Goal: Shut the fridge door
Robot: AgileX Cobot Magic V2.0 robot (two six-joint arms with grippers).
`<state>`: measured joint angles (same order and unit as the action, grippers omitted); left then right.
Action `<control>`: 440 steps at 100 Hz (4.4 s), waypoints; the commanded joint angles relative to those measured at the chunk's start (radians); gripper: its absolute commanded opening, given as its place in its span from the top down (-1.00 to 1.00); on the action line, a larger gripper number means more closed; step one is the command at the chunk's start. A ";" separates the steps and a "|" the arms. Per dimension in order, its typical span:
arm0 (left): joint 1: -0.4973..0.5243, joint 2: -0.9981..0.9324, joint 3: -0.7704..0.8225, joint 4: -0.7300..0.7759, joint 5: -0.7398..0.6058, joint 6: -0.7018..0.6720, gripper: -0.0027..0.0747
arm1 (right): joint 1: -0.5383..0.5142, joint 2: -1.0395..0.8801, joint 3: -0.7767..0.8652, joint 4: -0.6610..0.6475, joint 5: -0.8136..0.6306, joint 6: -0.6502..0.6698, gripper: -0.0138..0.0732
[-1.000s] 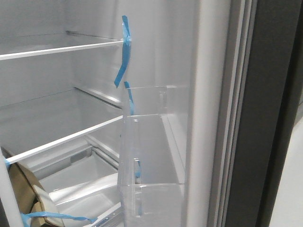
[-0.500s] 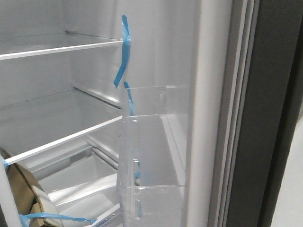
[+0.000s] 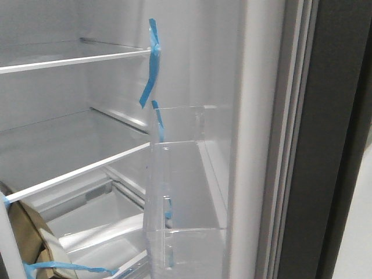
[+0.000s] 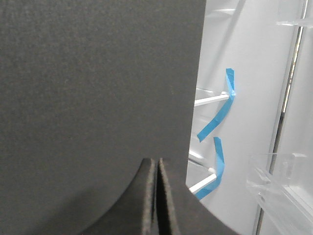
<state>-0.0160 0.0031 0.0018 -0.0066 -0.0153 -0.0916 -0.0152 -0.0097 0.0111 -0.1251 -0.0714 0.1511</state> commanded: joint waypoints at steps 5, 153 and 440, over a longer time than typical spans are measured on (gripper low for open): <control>-0.008 0.019 0.028 -0.002 -0.077 -0.004 0.99 | -0.005 -0.007 0.012 -0.010 -0.076 0.000 0.86; -0.008 0.019 0.028 -0.002 -0.077 -0.004 0.99 | -0.005 0.106 -0.067 -0.010 -0.110 0.000 0.86; -0.008 0.019 0.028 -0.002 -0.077 -0.004 0.99 | 0.492 0.960 -1.061 0.066 0.009 0.004 0.86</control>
<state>-0.0160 0.0031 0.0018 -0.0066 -0.0153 -0.0916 0.4525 0.9195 -0.9863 -0.0646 0.0078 0.1518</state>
